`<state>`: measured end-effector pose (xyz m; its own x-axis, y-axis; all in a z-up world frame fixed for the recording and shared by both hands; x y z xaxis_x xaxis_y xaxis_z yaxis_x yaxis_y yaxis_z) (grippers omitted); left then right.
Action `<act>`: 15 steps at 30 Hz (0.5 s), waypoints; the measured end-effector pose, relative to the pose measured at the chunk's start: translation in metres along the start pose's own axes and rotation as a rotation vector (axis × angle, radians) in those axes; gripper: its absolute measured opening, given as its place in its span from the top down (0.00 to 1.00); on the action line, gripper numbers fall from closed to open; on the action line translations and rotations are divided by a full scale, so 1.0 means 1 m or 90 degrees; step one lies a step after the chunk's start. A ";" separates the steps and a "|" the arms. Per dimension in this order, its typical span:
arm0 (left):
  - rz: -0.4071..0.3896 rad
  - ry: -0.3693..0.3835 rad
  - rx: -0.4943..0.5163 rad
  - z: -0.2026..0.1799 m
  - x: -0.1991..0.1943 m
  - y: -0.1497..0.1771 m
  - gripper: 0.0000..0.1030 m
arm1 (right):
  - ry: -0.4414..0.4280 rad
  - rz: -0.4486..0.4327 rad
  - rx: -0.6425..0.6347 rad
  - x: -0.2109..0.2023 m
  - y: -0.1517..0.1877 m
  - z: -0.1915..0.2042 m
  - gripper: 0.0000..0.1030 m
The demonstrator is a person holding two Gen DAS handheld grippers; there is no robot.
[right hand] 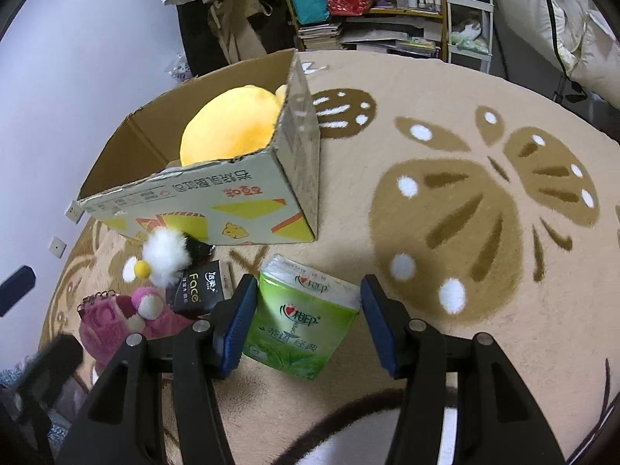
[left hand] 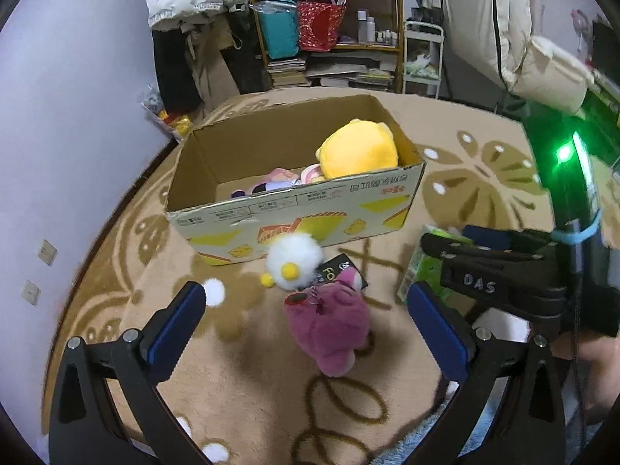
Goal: Organize soft objects
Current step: 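Close left tool on pink bear while right tool grips green tissue packet, lift both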
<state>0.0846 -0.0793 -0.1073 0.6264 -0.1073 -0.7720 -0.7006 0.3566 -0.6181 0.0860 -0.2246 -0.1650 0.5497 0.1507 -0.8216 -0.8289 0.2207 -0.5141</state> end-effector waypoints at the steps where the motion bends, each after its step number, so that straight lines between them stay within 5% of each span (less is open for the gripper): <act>1: 0.004 -0.010 0.009 -0.002 0.003 0.001 0.00 | -0.001 0.000 0.001 0.000 0.000 -0.001 0.44; 6: 0.028 -0.019 0.013 -0.004 0.018 0.008 0.03 | -0.006 -0.004 0.000 -0.002 -0.001 -0.001 0.44; 11: 0.050 -0.017 0.001 -0.003 0.032 0.013 0.19 | -0.010 -0.005 -0.005 -0.002 0.000 0.003 0.44; 15: 0.051 -0.027 0.001 -0.001 0.037 0.016 0.44 | -0.013 -0.006 -0.009 -0.002 0.000 0.006 0.44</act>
<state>0.0962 -0.0786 -0.1456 0.5820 -0.0392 -0.8123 -0.7489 0.3633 -0.5541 0.0854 -0.2189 -0.1621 0.5592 0.1684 -0.8117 -0.8250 0.2092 -0.5250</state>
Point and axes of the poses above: each gripper's, at about its wrist camera, not at the fingertips, and x roughly the way its jaws point, z to its left, y to its underside, the point moved 7 cm from there along x, roughly the way its jaws point, and after that the axes turned 1 degree about -y, right-handed, at the moved point
